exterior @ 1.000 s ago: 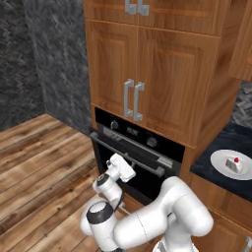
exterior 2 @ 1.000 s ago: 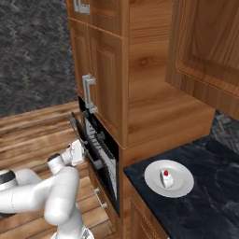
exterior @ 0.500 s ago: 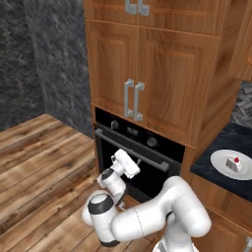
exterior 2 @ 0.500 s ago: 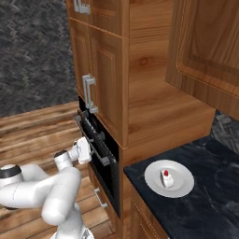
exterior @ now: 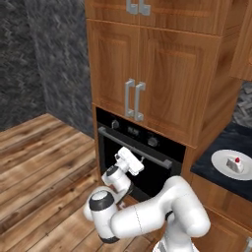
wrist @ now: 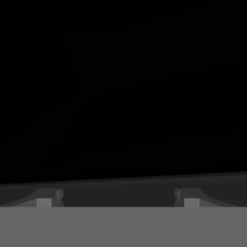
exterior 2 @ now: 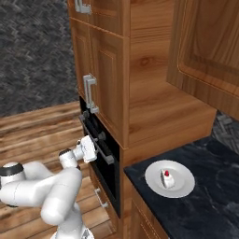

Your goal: Take the baked cake out of the oven and place it on the plate for cooling. Then close the oven door.

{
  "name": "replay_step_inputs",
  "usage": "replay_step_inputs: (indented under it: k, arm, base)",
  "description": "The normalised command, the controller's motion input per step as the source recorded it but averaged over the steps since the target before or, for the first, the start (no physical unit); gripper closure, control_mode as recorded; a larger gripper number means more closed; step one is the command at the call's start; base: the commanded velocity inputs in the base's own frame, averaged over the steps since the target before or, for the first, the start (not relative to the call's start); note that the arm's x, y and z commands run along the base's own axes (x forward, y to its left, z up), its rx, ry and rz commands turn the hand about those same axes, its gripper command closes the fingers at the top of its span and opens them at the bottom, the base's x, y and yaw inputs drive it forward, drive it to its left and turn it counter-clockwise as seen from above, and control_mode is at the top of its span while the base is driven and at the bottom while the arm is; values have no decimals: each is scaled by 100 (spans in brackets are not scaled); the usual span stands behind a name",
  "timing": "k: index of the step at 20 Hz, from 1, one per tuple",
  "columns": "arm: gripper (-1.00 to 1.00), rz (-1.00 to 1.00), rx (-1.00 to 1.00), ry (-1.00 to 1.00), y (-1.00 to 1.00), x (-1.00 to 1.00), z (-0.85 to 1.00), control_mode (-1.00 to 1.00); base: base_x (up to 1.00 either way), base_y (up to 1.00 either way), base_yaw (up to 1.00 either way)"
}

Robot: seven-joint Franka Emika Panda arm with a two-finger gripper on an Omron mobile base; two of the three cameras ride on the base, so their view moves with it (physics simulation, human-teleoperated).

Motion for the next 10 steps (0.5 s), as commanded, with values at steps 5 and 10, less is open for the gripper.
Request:
replay_step_inputs:
  k: [5, 10]
  arm:
    - [-100, 29, 14, -13, -71, 44, 0, -100]
    - [-100, 24, 13, -5, -45, 24, 0, -100]
  base:
    - [0, 0, 0]
    - [0, 0, 0]
